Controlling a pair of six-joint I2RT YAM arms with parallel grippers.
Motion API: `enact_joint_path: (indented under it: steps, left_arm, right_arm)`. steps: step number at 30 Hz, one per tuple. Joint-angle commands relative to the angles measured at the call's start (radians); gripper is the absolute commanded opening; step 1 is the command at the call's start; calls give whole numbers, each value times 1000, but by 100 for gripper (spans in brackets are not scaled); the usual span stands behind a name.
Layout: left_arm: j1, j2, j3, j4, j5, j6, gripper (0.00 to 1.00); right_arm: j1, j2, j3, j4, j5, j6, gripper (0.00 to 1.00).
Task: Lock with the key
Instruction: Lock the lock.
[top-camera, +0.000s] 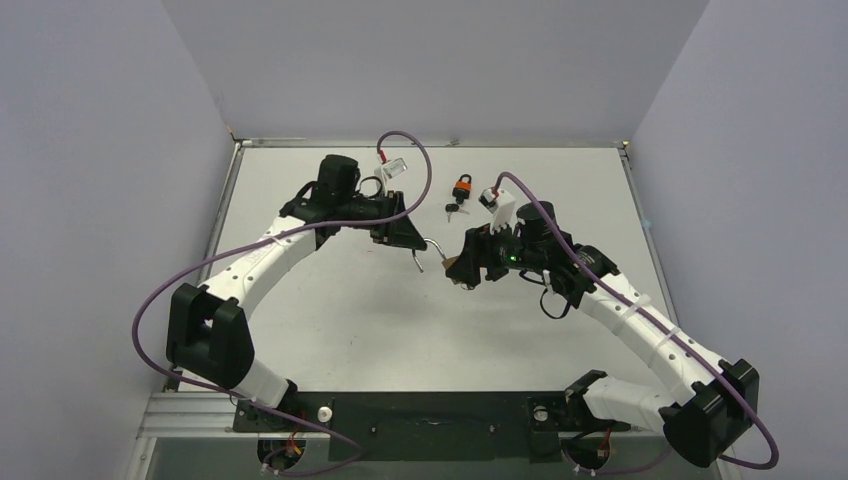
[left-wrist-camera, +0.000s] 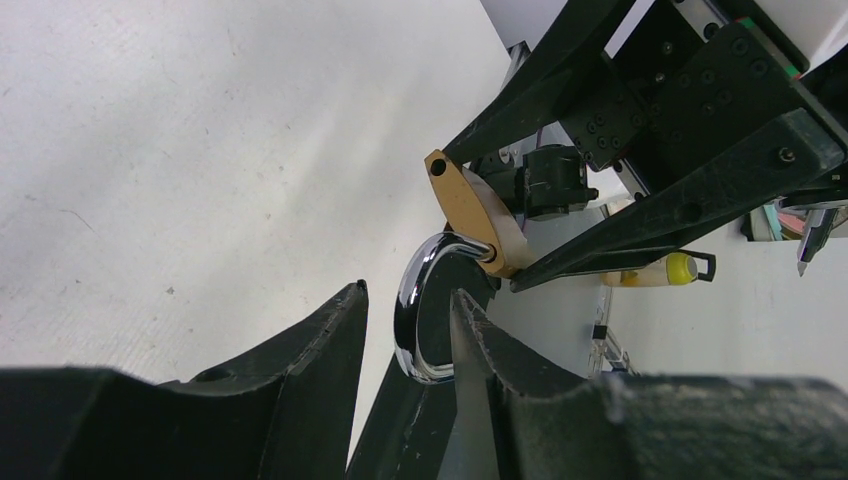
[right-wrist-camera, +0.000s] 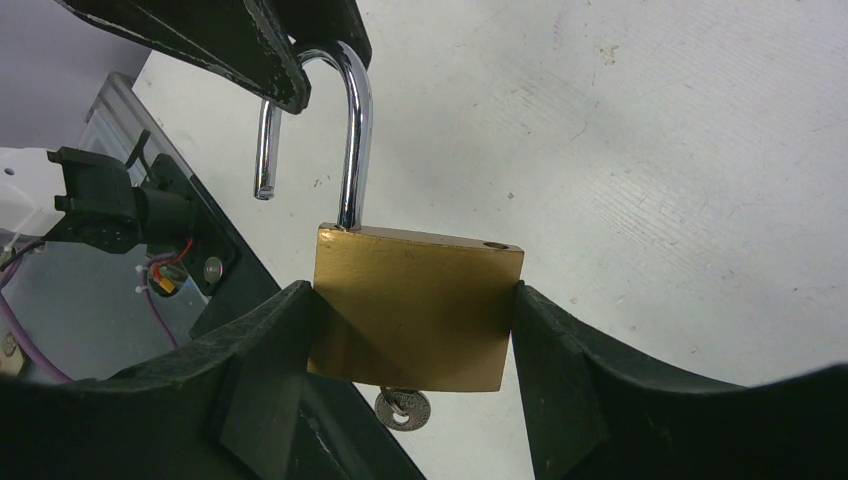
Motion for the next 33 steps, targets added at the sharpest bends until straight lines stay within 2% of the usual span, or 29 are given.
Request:
enact_joint_path:
  steps: [1,6,11,13,15,22,25,27,29,30,32,33]
  left_arm:
    - [-1,-42,-9,8,35,5,33]
    - [0,-49,-18,41,70,-14,27]
    - [-4,-44,-49,107,107,-54,8]
    - [-8,-41,-57,126,114,-67,5]
    - [-12,-42,-63,141,121,-77,5]
    - [-18,-56,-90,196,131,-123,24]
    - [-18,-64,-97,202,132,-130,24]
    - [-18,-66,-97,205,131,-132,19]
    - [-17,-68,-96,207,130,-136,9]
    - [-16,-69,-97,214,128,-142,1]
    - [-17,-74,-97,236,122,-164,0]
    - [-17,-81,-97,247,118,-176,0]
  right_arm:
    - [12,-50,72,86,-28,-14,1]
    - [21,-47,75,78,-21,-21,1]
    - [25,-44,82,74,-9,-28,1]
    - [25,-43,89,73,-6,-30,1]
    - [26,-43,97,72,-4,-32,1]
    - [26,-39,109,71,-1,-37,1]
    - [25,-37,111,71,0,-37,1]
    - [26,-37,112,71,-1,-38,1]
    - [25,-36,112,69,-2,-38,1]
    - [25,-36,111,69,-3,-39,1]
    - [24,-33,112,69,0,-38,3]
    - [25,-32,112,70,6,-37,10]
